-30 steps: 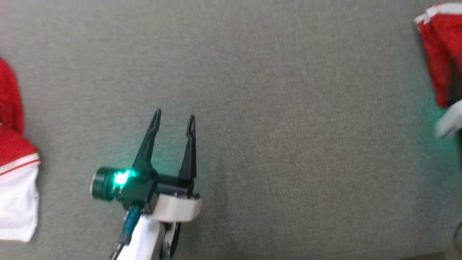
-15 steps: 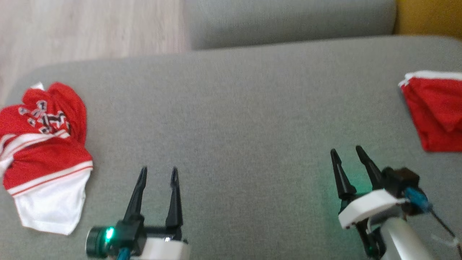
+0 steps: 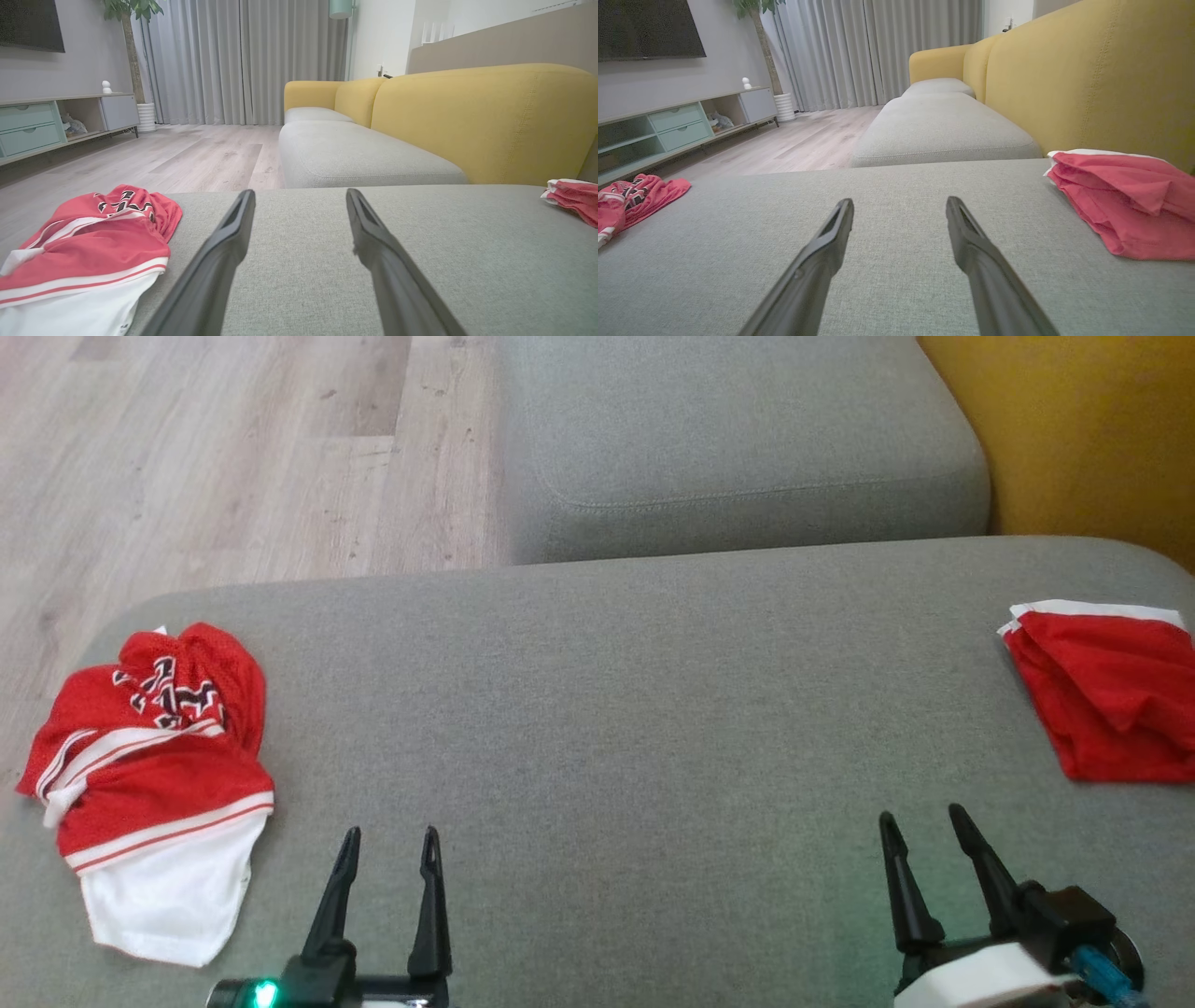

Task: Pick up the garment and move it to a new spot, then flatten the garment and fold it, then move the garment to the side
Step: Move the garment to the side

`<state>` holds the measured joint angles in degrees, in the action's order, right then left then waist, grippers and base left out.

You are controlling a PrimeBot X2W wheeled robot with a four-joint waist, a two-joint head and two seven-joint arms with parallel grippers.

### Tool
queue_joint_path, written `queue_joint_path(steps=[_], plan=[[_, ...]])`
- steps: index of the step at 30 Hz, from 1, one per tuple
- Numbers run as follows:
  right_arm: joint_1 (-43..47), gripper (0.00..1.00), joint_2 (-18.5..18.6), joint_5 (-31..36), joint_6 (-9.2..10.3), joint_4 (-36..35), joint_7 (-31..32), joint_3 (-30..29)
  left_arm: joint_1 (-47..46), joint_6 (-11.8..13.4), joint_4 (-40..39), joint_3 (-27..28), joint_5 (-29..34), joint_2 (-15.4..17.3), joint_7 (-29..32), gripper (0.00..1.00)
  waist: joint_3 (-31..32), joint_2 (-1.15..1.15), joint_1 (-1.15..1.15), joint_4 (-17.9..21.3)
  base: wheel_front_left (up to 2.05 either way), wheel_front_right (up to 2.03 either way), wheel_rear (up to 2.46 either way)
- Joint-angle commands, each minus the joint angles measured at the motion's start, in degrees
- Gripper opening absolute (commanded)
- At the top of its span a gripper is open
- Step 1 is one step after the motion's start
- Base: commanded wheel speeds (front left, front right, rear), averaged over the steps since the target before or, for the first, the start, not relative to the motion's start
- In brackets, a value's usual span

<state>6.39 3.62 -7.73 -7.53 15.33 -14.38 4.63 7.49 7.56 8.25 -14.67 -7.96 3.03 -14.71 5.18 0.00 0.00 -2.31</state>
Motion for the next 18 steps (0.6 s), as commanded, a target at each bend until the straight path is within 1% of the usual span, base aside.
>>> queue_joint_path(steps=[1,13,18], plan=[[-2.3,1.00,0.1,0.4,0.04,-2.2,-0.6,0.8,-1.9,0.0,-1.7,2.1,0.4,-0.1,-0.3,1.00,0.0,0.00,0.00,0.0,0.00,0.00,0.00],[-1.5,1.00,-0.6,0.6,0.04,-1.6,-0.6,0.9,-1.8,-0.5,-0.7,3.1,1.7,-0.1,-0.3,1.00,0.1,0.00,0.00,-0.2,0.00,0.00,0.00],[-0.9,1.00,-0.7,0.6,0.04,-1.5,-0.6,0.6,-2.0,-0.6,-0.4,3.1,1.9,-0.1,-0.3,1.00,-0.2,0.00,0.00,-2.0,0.00,0.00,0.00]])
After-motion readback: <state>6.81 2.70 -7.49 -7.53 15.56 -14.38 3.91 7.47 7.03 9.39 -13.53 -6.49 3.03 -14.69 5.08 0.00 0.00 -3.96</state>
